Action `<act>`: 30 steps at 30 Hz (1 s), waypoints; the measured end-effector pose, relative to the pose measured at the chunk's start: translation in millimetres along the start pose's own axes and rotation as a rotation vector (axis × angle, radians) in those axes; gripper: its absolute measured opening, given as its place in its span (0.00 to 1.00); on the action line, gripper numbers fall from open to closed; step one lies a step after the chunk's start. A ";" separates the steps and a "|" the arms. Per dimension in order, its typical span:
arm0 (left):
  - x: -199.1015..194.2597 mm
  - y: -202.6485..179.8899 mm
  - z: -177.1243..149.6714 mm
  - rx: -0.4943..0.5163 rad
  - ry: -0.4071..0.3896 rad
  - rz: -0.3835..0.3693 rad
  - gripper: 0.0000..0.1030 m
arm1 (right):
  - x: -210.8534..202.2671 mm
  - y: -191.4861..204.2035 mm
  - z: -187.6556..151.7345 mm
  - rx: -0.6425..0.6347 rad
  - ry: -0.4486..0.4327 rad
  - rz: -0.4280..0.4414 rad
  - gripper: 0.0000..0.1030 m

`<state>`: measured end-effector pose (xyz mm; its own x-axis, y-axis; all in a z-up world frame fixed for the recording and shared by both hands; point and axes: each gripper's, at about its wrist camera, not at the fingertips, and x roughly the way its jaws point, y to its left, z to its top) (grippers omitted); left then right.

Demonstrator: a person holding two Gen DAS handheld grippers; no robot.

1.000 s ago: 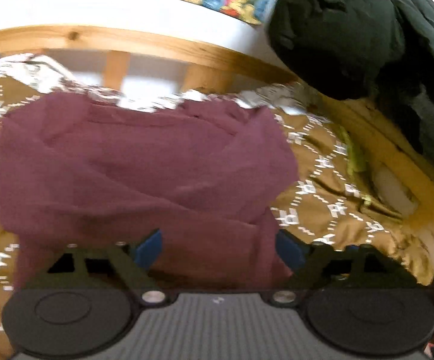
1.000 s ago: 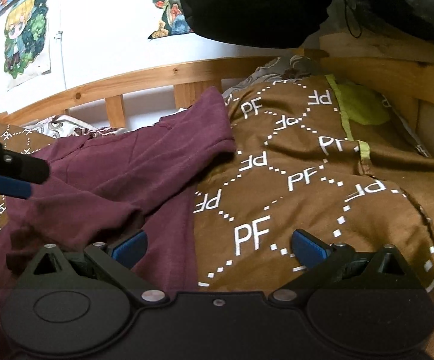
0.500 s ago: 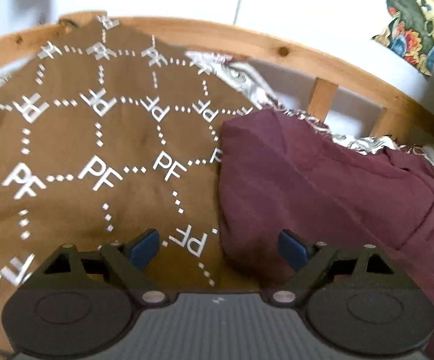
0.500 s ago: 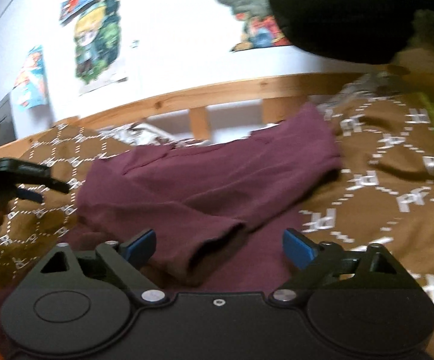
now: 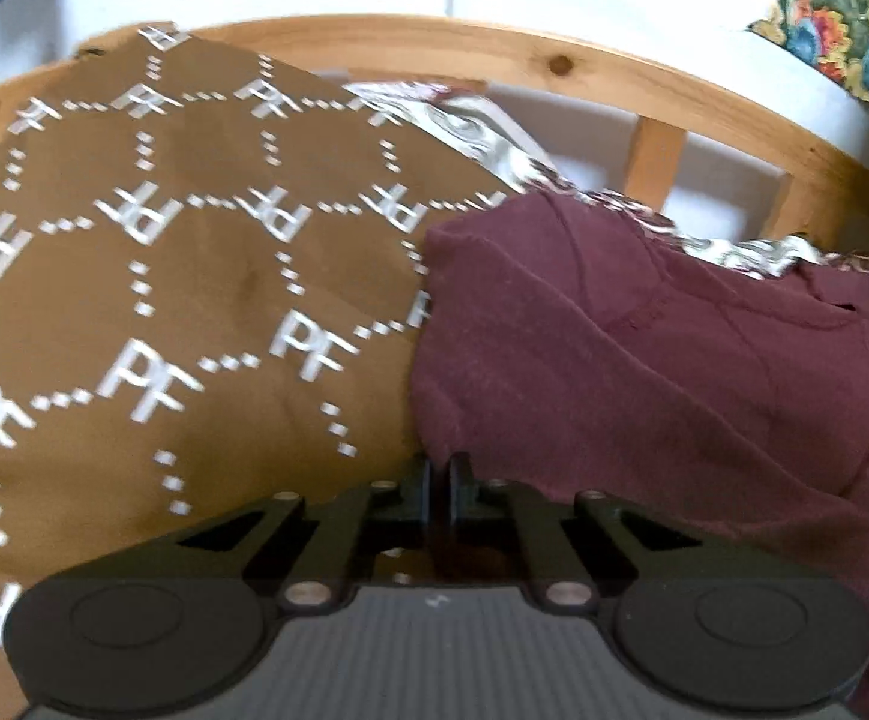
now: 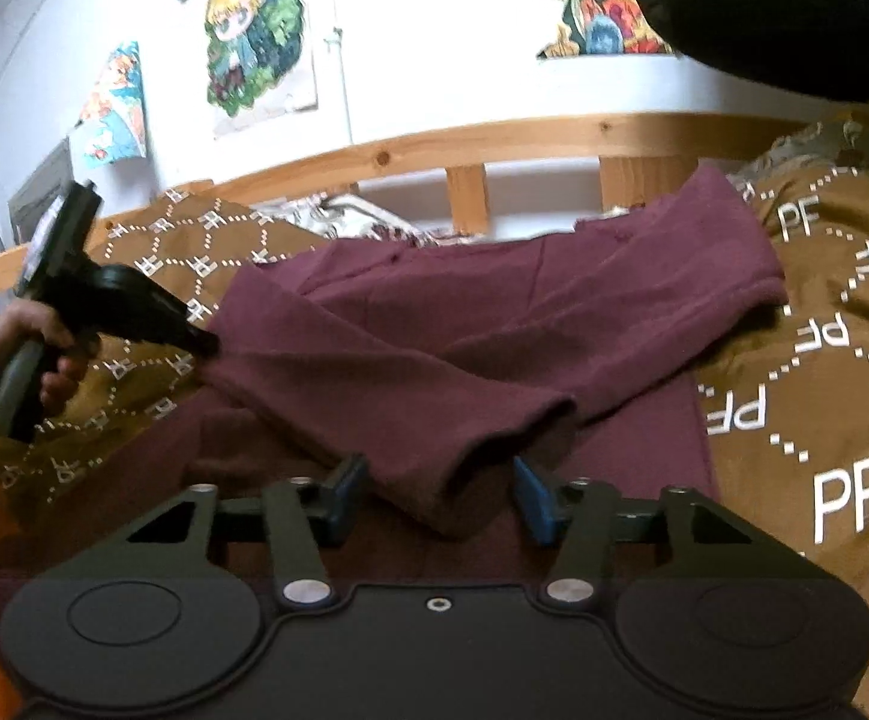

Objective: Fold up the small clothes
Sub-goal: 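Lay the sleeve down and open the left gripper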

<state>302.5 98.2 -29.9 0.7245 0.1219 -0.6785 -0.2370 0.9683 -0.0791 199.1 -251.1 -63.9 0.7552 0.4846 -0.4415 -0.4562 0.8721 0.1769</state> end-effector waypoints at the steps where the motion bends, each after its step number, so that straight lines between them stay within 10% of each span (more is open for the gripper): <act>1: 1.2 2.2 1.5 -0.014 0.006 0.022 0.04 | 0.4 -1.7 -0.7 0.005 0.006 -0.002 0.46; 6: 8.0 6.0 6.3 -0.014 0.041 -0.017 0.13 | 0.1 -0.7 -1.7 0.001 0.011 0.005 0.46; 11: -0.4 9.9 11.7 -0.066 -0.036 -0.036 0.56 | 0.4 -3.2 -3.4 0.007 0.013 0.007 0.46; 30: 54.8 -2.6 60.1 0.034 -0.090 0.166 0.61 | -1.4 -6.7 -3.6 0.048 0.007 -0.031 0.62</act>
<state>381.8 115.4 -22.9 0.7325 0.2982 -0.6120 -0.3373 0.9398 0.0541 199.5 -257.9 -67.5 0.7650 0.4572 -0.4537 -0.4098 0.8889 0.2048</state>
